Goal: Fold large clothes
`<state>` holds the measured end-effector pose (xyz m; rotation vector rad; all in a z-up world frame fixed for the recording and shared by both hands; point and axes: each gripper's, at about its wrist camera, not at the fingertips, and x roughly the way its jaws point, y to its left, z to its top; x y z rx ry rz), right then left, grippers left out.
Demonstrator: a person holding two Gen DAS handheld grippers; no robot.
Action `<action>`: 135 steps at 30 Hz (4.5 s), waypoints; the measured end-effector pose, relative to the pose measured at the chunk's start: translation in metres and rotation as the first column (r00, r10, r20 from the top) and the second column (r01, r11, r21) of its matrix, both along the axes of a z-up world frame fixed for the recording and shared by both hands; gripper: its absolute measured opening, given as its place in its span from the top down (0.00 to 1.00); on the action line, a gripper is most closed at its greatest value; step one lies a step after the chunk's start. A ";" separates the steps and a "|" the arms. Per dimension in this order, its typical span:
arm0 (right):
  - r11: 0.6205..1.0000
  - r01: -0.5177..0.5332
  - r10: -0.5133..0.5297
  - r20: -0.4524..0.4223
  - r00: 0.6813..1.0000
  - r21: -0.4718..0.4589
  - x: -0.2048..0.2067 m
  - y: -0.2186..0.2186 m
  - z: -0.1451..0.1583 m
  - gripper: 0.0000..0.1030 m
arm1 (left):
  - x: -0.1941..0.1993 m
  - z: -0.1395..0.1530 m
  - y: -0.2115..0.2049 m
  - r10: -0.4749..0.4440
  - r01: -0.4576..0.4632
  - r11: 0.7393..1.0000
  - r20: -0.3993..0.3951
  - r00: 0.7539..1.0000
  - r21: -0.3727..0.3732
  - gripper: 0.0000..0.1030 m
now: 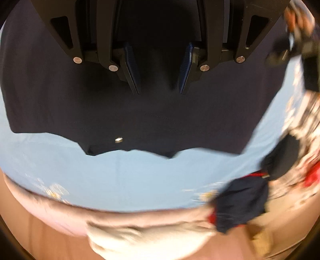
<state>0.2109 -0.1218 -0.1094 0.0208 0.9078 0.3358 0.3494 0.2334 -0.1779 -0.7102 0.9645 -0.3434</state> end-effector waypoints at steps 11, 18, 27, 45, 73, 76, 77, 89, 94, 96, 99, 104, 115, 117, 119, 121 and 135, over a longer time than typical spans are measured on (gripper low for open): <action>0.979 -0.184 0.189 0.053 0.981 -0.084 -0.119 0.024 -0.016 0.59 | -0.003 0.023 -0.014 0.065 -0.067 0.986 0.013 0.998 0.155 0.70; 0.985 -0.151 0.152 -0.002 0.988 -0.085 -0.101 0.023 -0.045 0.58 | -0.011 0.056 -0.037 0.046 -0.075 0.961 0.113 0.993 0.266 0.83; 0.992 -0.123 0.124 0.073 0.990 -0.024 -0.103 0.019 -0.050 0.55 | -0.020 0.090 -0.068 0.018 -0.083 0.937 0.189 0.982 0.340 0.87; 0.931 -0.001 -0.021 0.056 0.998 0.364 -0.102 -0.054 -0.032 0.52 | -0.006 0.140 -0.189 -0.191 0.041 0.848 0.234 0.953 0.528 0.84; 0.457 0.146 -0.165 -0.078 0.983 0.877 -0.091 -0.184 -0.050 0.25 | -0.019 0.158 -0.261 -0.421 0.405 0.907 0.244 0.874 0.114 0.47; 0.478 0.116 -0.129 -0.061 0.990 0.871 -0.084 -0.170 -0.045 0.24 | -0.030 0.168 -0.222 -0.302 0.263 0.950 0.284 0.910 0.167 0.46; 0.483 0.113 -0.113 -0.065 0.991 0.868 -0.081 -0.166 -0.045 0.24 | -0.032 0.167 -0.210 -0.261 0.204 0.955 0.279 0.924 0.217 0.46; 0.655 0.072 0.028 -0.120 0.992 0.752 -0.036 -0.124 -0.041 0.24 | -0.047 0.066 -0.223 -0.377 0.340 0.871 0.039 0.925 0.355 0.46; 0.737 0.051 0.056 -0.137 0.989 0.674 -0.019 -0.113 -0.044 0.30 | -0.048 0.048 -0.230 -0.410 0.372 0.857 0.033 0.912 0.357 0.44; 0.793 0.054 0.048 -0.150 0.988 0.607 -0.013 -0.105 -0.046 0.41 | -0.052 0.048 -0.225 -0.425 0.383 0.857 0.053 0.904 0.345 0.42; 0.871 0.037 0.040 -0.145 0.989 0.491 -0.011 -0.091 -0.046 0.67 | -0.057 0.051 -0.209 -0.407 0.374 0.886 0.076 0.910 0.273 0.42; 0.923 -0.012 0.018 -0.012 1.000 0.386 -0.031 -0.079 -0.020 0.87 | -0.075 0.065 -0.165 -0.339 0.315 0.930 0.113 0.934 0.189 0.40; 0.926 -0.008 -0.062 0.173 0.983 0.376 -0.060 -0.119 0.051 0.93 | -0.102 0.068 -0.142 -0.292 0.263 0.936 0.099 0.951 0.234 0.39; 0.923 0.010 -0.090 0.190 0.978 0.385 -0.068 -0.140 0.060 0.93 | -0.101 0.069 -0.146 -0.299 0.267 0.933 0.107 0.948 0.240 0.39; 0.921 0.035 -0.122 0.200 0.972 0.388 -0.075 -0.162 0.064 0.93 | -0.095 0.071 -0.153 -0.320 0.282 0.926 0.124 0.939 0.252 0.39; 0.908 0.076 -0.165 0.185 0.969 0.412 -0.078 -0.187 0.058 0.93 | -0.087 0.075 -0.163 -0.347 0.305 0.915 0.131 0.929 0.263 0.39; 0.799 0.229 -0.220 -0.084 0.972 0.556 -0.046 -0.259 -0.057 0.89 | -0.029 0.075 -0.266 -0.525 0.415 0.774 0.119 0.843 0.478 0.39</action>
